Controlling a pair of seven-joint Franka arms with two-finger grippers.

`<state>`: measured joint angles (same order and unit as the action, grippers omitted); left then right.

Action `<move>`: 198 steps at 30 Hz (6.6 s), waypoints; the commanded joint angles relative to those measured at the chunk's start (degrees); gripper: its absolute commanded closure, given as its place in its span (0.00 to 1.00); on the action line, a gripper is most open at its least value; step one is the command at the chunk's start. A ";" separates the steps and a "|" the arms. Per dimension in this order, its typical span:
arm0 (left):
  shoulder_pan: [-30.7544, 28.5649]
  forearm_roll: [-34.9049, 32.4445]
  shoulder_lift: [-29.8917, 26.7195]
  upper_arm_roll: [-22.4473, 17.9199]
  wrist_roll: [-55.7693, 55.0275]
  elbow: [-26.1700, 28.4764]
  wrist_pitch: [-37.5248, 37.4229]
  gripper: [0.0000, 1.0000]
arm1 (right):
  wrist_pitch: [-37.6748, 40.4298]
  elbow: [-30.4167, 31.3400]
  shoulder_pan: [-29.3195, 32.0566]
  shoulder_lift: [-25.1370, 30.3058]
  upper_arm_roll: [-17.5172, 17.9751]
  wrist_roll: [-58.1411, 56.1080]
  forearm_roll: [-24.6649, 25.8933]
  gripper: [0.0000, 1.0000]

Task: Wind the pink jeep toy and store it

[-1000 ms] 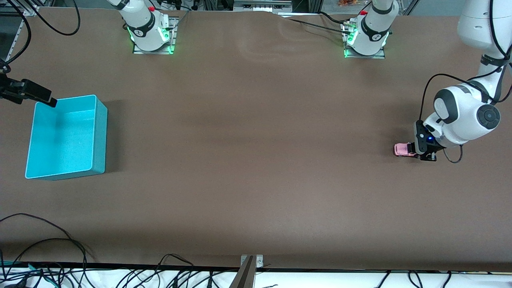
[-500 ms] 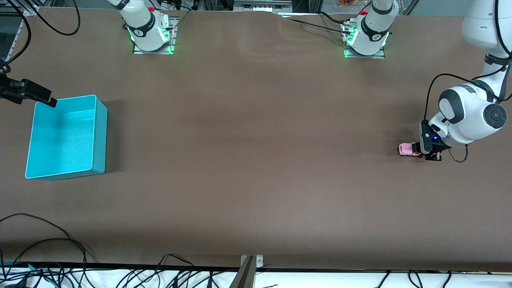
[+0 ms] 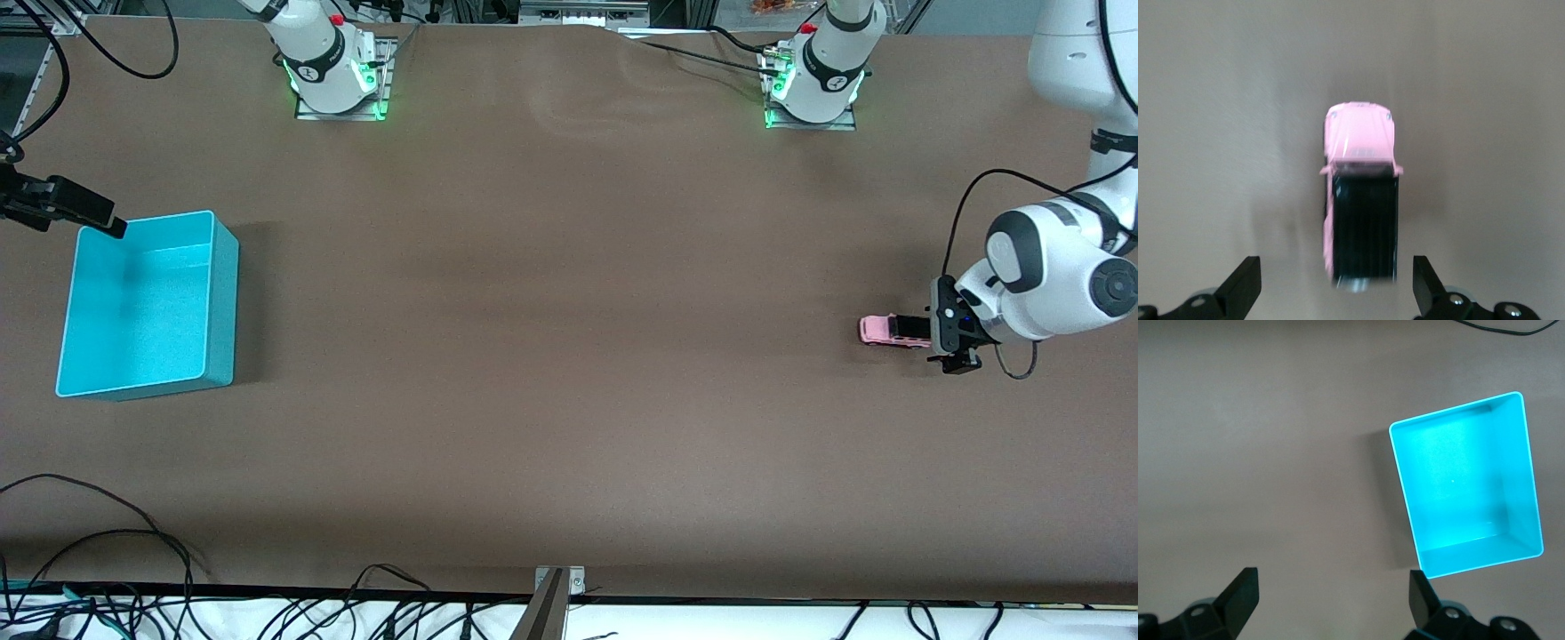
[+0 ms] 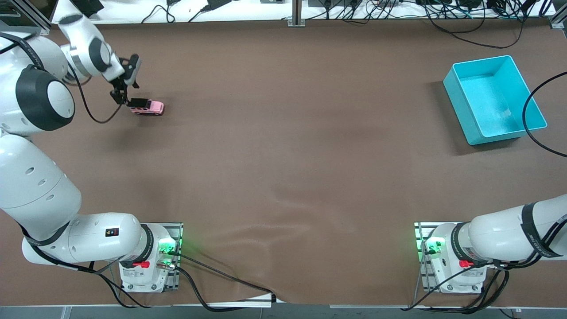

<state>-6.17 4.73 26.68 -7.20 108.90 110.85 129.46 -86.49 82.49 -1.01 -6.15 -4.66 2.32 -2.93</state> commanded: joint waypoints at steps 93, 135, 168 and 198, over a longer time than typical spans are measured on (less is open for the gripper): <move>4.24 -3.85 -21.58 9.40 -94.39 -31.22 -49.21 0.00 | -38.31 48.10 -0.05 13.88 5.89 -11.46 -0.41 0.00; 5.38 -1.48 -28.88 10.19 -109.07 -25.07 -50.53 0.00 | -71.35 67.45 0.31 1.76 -2.46 -77.73 -0.68 0.00; 1.95 -2.18 -23.78 8.70 -108.37 -27.79 -49.83 0.00 | -73.39 67.19 0.13 0.78 -1.93 -82.57 -0.76 0.81; 1.86 -2.18 -23.61 8.61 -108.37 -28.23 -49.83 0.00 | -41.74 51.19 0.04 14.76 -3.24 -87.39 3.89 0.81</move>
<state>-4.13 2.25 2.47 1.45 0.48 84.19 79.97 -129.56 135.35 -1.06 7.83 -5.27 -80.32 -1.79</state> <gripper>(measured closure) 0.000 0.476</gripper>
